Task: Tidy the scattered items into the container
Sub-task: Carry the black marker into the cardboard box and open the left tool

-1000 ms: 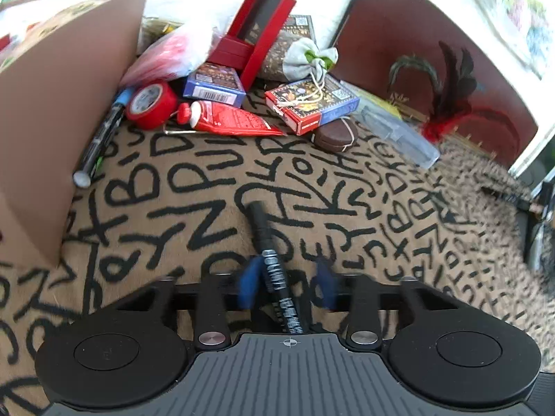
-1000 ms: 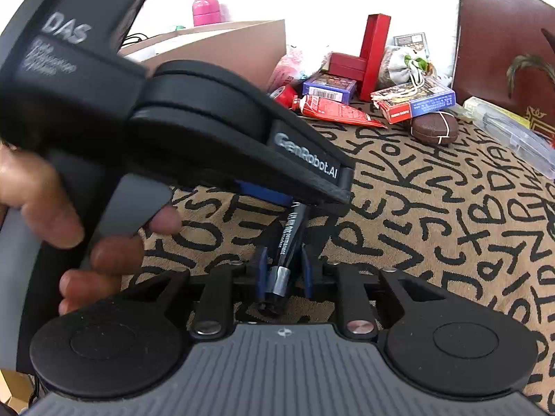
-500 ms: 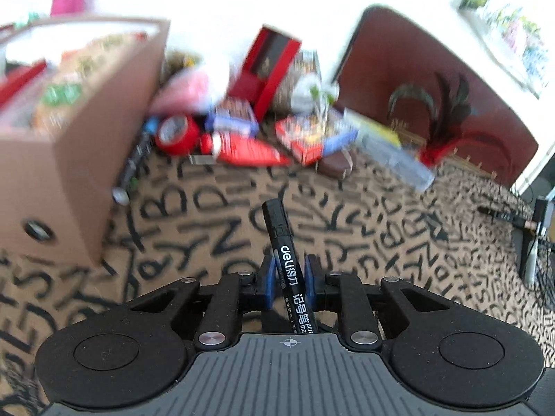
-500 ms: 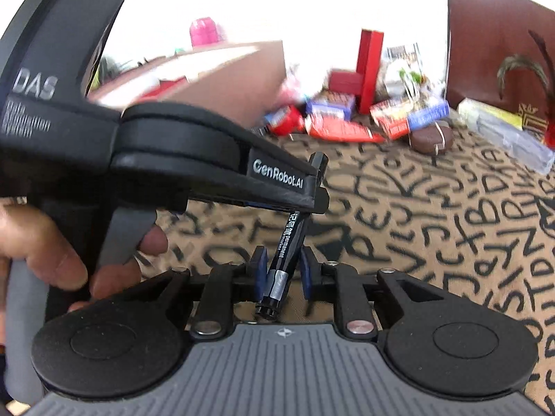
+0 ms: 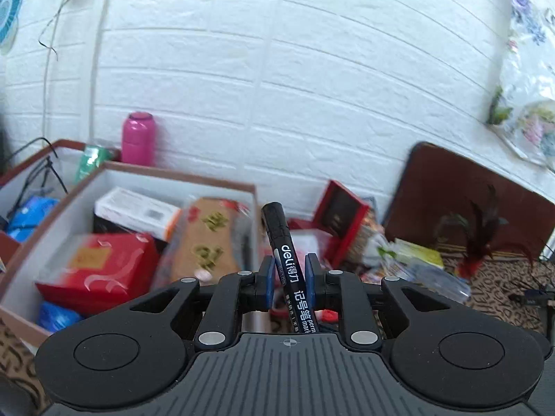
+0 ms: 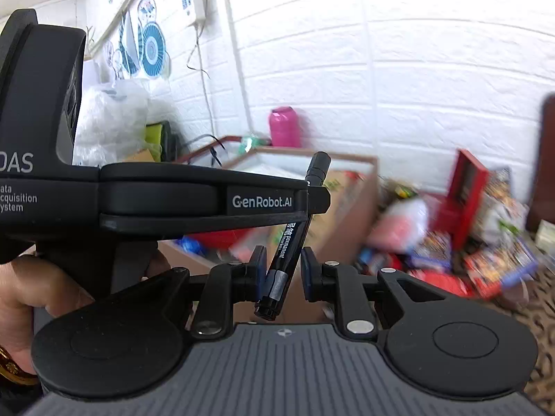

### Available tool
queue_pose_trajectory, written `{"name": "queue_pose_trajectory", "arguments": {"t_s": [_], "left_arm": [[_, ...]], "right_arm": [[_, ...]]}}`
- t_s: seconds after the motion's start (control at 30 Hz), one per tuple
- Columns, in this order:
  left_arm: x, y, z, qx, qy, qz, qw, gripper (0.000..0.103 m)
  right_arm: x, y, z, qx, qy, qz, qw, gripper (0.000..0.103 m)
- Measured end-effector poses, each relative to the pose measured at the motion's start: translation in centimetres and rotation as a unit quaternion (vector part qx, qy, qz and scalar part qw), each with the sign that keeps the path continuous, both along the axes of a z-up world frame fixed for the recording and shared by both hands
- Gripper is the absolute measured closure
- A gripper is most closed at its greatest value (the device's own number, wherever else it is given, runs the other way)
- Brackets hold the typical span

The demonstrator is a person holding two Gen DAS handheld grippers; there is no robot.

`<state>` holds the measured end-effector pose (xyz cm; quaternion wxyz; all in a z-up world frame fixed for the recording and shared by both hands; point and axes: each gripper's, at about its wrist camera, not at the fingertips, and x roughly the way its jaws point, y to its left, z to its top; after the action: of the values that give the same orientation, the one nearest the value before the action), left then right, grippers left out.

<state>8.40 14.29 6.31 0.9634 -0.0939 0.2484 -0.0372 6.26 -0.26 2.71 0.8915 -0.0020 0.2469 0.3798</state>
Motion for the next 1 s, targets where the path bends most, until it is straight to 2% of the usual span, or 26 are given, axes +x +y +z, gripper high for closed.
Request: {"name": "queue_pose_trajectory", "arguments": {"t_s": [0.27, 0.33, 0.37, 0.4, 0.43, 0.47, 0.57, 0.67, 0.83, 1.0], "left_arm": [[4.8, 4.3, -1.8, -0.007, 0.016, 0.012, 0.9998, 0.087], [5.7, 4.9, -2.6, -0.012, 0.028, 0.007, 0.9995, 0.046], [5.8, 5.1, -2.9, -0.013, 0.035, 0.013, 0.9992, 0.031], [5.5, 5.3, -3.1, -0.011, 0.033, 0.029, 0.9990, 0.010], [4.8, 5.4, -3.3, -0.005, 0.019, 0.050, 0.9986, 0.002], [4.1, 5.5, -3.3, 0.002, 0.003, 0.063, 0.9980, 0.002], [2.5, 5.5, -3.3, 0.013, -0.015, 0.048, 0.9986, 0.001], [1.1, 5.1, -3.6, 0.021, -0.008, 0.056, 0.9982, 0.000], [-2.0, 4.7, -3.6, 0.035, -0.004, 0.059, 0.9977, 0.000], [-5.5, 4.4, -2.7, 0.065, 0.007, 0.064, 0.9958, 0.000]], "right_arm": [[5.1, 4.3, -1.8, 0.012, 0.033, 0.000, 0.999, 0.080], [5.9, 4.9, -2.3, 0.007, 0.037, 0.003, 0.999, 0.078], [6.2, 5.0, -2.5, 0.001, 0.037, 0.000, 0.999, 0.059], [6.1, 4.9, -2.6, -0.003, 0.033, -0.009, 0.999, 0.025], [5.7, 4.6, -2.7, 0.001, 0.020, -0.022, 1.000, 0.016], [5.2, 4.2, -2.6, 0.005, 0.004, -0.031, 0.999, 0.015], [4.4, 3.4, -2.5, -0.002, -0.011, -0.036, 0.999, 0.014], [3.8, 2.7, -2.8, -0.003, 0.004, -0.043, 0.999, 0.003], [2.4, 1.8, -3.4, -0.014, 0.033, -0.044, 0.998, 0.000], [0.2, 0.9, -2.8, -0.026, 0.032, -0.043, 0.998, 0.000]]}}
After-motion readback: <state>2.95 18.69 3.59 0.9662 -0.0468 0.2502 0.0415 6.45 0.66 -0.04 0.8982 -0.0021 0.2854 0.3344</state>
